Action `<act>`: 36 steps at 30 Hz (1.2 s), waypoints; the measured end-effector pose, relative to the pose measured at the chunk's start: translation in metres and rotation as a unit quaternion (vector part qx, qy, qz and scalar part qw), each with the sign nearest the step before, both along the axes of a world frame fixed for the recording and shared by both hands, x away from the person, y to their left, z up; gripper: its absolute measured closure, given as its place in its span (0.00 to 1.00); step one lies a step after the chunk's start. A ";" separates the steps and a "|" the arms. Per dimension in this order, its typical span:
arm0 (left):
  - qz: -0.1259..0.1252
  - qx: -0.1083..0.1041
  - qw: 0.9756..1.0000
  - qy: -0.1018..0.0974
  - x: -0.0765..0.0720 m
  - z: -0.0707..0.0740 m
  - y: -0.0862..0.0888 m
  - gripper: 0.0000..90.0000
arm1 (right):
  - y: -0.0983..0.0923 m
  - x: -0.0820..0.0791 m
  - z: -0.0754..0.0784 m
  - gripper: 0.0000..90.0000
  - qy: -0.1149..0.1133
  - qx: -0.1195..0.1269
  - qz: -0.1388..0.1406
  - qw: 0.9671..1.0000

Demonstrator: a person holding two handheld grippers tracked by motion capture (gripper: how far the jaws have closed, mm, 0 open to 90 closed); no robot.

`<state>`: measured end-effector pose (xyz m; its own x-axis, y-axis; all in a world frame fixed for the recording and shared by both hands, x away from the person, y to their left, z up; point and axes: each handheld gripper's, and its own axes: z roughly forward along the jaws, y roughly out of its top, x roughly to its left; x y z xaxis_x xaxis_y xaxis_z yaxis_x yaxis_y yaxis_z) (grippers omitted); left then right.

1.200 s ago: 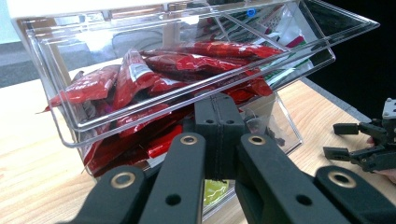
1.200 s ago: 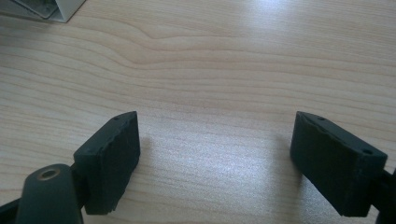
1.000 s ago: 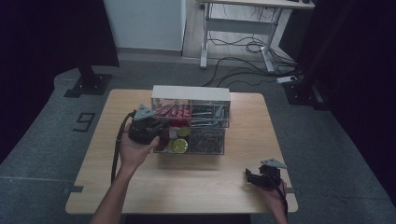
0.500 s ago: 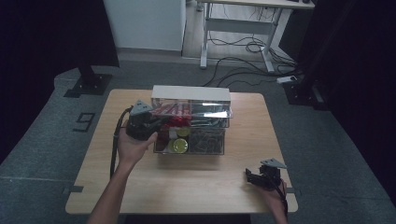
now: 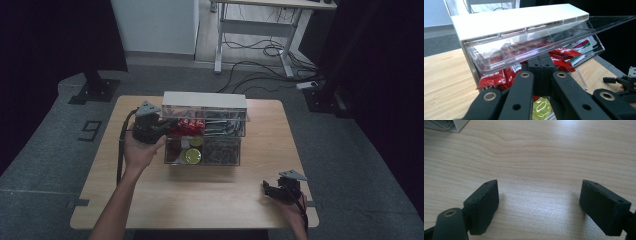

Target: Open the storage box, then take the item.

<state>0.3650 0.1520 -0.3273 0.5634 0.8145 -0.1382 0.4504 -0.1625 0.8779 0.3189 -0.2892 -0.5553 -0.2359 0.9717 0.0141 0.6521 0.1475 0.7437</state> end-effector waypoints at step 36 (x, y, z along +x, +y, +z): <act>-0.009 -0.003 1.000 -0.010 0.007 0.008 -0.001 1.00 | 0.011 -0.012 0.029 0.38 -0.058 0.045 0.032 0.997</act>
